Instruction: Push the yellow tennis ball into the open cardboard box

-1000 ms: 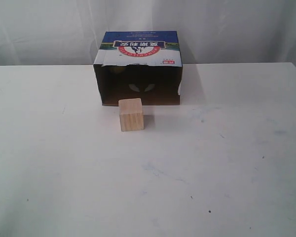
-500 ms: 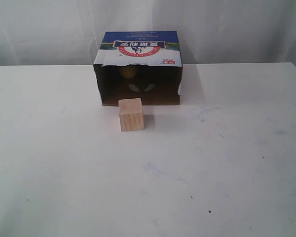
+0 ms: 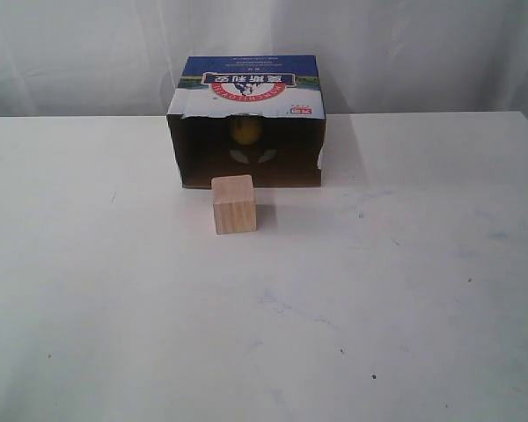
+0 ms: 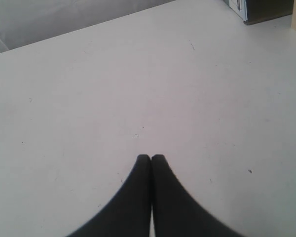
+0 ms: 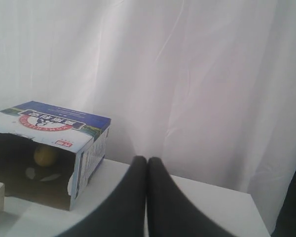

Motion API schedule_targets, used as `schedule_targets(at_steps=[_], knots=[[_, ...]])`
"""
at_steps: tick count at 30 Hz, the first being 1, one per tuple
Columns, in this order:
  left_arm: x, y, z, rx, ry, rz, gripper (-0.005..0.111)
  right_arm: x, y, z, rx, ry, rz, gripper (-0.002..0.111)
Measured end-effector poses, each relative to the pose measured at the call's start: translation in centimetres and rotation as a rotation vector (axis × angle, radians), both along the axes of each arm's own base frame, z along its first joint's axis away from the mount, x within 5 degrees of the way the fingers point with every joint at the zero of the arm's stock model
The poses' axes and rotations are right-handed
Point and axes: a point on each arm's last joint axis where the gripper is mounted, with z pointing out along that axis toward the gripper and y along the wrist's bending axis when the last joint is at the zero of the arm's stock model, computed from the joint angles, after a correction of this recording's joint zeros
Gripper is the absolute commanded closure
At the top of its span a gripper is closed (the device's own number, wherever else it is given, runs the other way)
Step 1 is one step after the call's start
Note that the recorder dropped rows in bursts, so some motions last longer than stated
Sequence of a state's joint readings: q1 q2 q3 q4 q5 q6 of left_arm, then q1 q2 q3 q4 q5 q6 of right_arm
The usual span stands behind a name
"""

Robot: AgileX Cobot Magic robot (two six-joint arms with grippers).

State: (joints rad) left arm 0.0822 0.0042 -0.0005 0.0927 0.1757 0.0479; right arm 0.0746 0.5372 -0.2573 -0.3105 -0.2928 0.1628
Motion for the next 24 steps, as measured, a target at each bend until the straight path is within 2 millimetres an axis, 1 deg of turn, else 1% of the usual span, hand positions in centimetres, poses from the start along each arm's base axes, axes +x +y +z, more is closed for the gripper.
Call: schedule_targets(at_steps=[7, 9, 11, 14, 19, 21, 24], knots=[[0.0, 0.0, 0.0, 0.000, 0.000, 0.000, 0.107, 0.0, 0.0, 0.0, 0.012, 0.004, -0.004, 0.108], [0.0, 0.0, 0.0, 0.000, 0.000, 0.000, 0.107, -0.2, -0.3, -0.3, 0.041, 0.044, -0.027, 0.108], [0.0, 0.0, 0.0, 0.000, 0.000, 0.000, 0.107, -1.0, -0.8, -0.7, 0.022, 0.102, -0.072, 0.108], [0.0, 0.0, 0.0, 0.000, 0.000, 0.000, 0.107, -2.8, -1.5, -1.5, -0.022, 0.146, -0.145, 0.108], [0.0, 0.0, 0.0, 0.000, 0.000, 0.000, 0.107, -6.1, -2.3, -3.6, -0.032, 0.106, -0.244, 0.108], [0.0, 0.0, 0.0, 0.000, 0.000, 0.000, 0.107, -6.6, -2.4, -4.5, -0.031, 0.095, -0.274, 0.108], [0.0, 0.0, 0.0, 0.000, 0.000, 0.000, 0.107, -6.6, -2.6, -5.8, -0.029, 0.126, -0.303, 0.108]])
